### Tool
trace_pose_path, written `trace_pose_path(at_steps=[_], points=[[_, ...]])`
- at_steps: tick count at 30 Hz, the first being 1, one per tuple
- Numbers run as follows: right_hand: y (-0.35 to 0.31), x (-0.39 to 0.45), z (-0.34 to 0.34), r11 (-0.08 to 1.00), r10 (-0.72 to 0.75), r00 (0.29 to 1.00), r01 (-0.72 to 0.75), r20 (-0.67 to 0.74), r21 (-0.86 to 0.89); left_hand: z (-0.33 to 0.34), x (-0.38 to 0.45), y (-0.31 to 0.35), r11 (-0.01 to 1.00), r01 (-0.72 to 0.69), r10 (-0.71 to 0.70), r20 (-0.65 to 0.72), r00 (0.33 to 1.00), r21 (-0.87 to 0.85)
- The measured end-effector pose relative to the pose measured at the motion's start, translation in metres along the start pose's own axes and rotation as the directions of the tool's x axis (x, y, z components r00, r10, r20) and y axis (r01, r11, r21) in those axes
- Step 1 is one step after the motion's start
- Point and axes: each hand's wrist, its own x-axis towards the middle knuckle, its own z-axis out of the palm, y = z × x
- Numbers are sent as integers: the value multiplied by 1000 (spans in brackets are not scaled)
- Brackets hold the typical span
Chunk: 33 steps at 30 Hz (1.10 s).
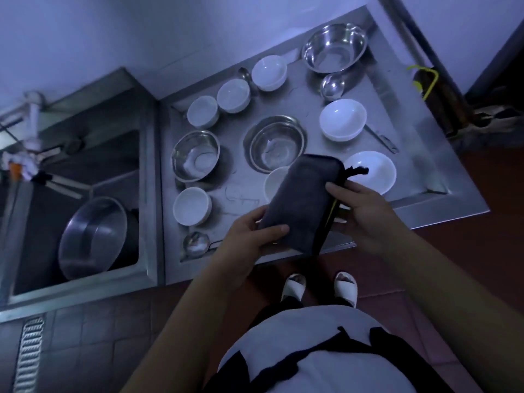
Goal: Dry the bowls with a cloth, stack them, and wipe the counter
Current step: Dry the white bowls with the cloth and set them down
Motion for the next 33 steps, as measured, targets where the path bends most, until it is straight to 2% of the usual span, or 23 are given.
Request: trace_pose_path(at_steps=[2,4,5,6,8,10,11,12,13,16,19,23,26,28,30,32,33], points=[[12,3,-6,993,92,996,-92,-4,-79,6,2,-5,994,72,-81,-102,991,-84],[26,0,-16,940,131,991,-137,-42,-313,9,4,-9,978,151,-173,-154,973,-147],[32,-2,-24,876,103,994,-110,-41,-469,9,4,-11,967,185,-215,-173,961,-178],[36,-6,-30,790,47,999,-26,18,-612,8,5,-11,955,213,-253,-186,950,-208],[39,-22,-30,575,-18,961,236,277,-783,6,4,-13,928,260,-312,-177,933,-265],[50,-25,-28,273,-97,880,473,466,-838,4,2,-14,896,293,-352,-133,926,-333],[56,-24,-26,157,-154,845,533,513,-831,4,0,-15,878,305,-366,-106,925,-370],[60,-22,-23,107,-214,824,553,524,-826,2,-2,-16,859,316,-377,-80,923,-403],[63,-19,-21,104,-280,807,563,520,-820,1,-4,-16,841,326,-386,-55,921,-431],[55,-15,-11,240,-376,806,562,458,-792,-7,-8,-15,808,351,-397,3,918,-473],[50,-12,1,300,-361,799,588,481,-751,-24,-9,-16,797,373,-403,41,914,-475],[64,-3,26,471,-215,898,439,383,-765,-55,-5,-20,796,408,-410,98,907,-447],[78,6,44,535,-244,909,418,339,-734,-88,-1,-17,862,443,-419,144,896,-248],[84,6,59,573,-315,912,404,264,-713,-120,8,-14,929,368,-366,52,929,-47],[91,6,70,611,-390,907,382,157,-693,-161,24,-14,966,247,-234,-144,962,82],[96,7,82,608,-466,884,349,36,-713,-209,42,-15,976,138,-78,-327,942,167],[98,7,87,604,-501,865,332,-21,-725,-232,51,-17,956,110,1,-375,927,273]])
